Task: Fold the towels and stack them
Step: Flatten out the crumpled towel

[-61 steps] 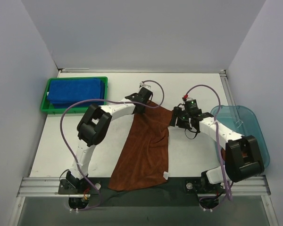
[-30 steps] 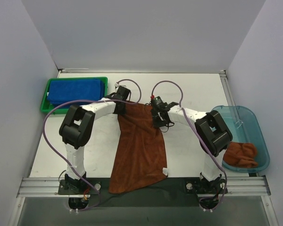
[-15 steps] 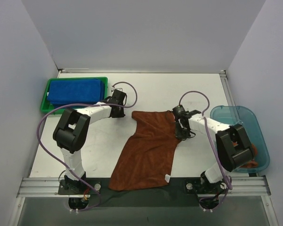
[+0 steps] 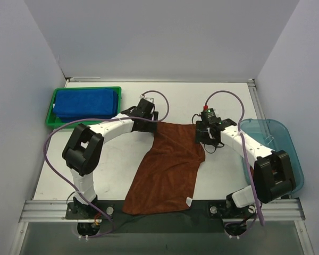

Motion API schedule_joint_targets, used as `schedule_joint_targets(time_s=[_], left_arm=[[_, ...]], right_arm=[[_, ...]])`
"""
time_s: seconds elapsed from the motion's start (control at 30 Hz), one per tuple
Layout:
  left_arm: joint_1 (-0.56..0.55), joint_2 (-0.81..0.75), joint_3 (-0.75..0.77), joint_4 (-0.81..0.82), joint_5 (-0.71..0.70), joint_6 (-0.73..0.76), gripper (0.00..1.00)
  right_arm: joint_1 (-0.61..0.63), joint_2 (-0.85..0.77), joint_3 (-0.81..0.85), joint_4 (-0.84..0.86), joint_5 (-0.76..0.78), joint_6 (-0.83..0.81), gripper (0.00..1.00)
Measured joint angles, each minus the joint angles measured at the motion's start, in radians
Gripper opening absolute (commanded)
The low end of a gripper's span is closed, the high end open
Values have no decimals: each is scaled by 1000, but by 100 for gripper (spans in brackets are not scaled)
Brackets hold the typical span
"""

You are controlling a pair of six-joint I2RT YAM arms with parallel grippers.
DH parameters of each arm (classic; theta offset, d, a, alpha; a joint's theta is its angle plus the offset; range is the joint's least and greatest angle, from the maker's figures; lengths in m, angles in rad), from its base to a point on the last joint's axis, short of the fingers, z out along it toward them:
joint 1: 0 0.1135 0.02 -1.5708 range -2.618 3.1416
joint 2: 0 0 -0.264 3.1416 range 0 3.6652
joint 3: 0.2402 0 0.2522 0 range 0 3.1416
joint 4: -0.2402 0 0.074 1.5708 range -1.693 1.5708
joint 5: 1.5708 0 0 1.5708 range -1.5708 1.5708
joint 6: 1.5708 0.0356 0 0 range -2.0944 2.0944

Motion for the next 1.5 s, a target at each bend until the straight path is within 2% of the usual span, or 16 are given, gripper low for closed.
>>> schedule_joint_targets(time_s=[0.07,0.17,0.33,0.5,0.6,0.87,0.93,1.0,1.03,1.07,1.17,1.3,1.4,1.5], left_arm=[[-26,14,67,-4,5,7,82],[-36,64,171,1,0,23,82],[-35,189,289,-7,-43,55,75],[-35,282,331,-28,-90,87,70],[-35,286,335,-38,-107,102,60],[-37,289,324,-24,-119,121,20],[-39,285,315,-18,-124,123,14],[-41,278,304,-13,-127,127,2],[-41,275,299,-12,-130,128,0],[-41,271,295,-13,-132,130,0],[-41,262,287,-22,-136,138,0],[-41,257,307,-74,-135,161,0],[-52,258,410,-161,-133,190,0],[-94,258,593,-214,-135,226,0]], right_arm=[[-30,0,0,9,-10,-8,60],[-62,0,0,29,-19,-11,61],[-85,19,0,87,-35,-15,56],[-120,96,5,138,-68,-21,51],[-131,153,19,151,-86,-23,49],[-132,246,27,174,-140,-7,44],[-132,249,27,179,-148,-3,43],[-132,250,27,180,-153,-4,37],[-132,252,27,180,-155,-4,33],[-133,254,28,180,-155,-4,29],[-133,259,32,185,-166,-3,28],[-133,249,25,192,-164,-1,34],[-134,185,-27,216,-133,12,42],[-136,5,-138,258,-45,39,47]])
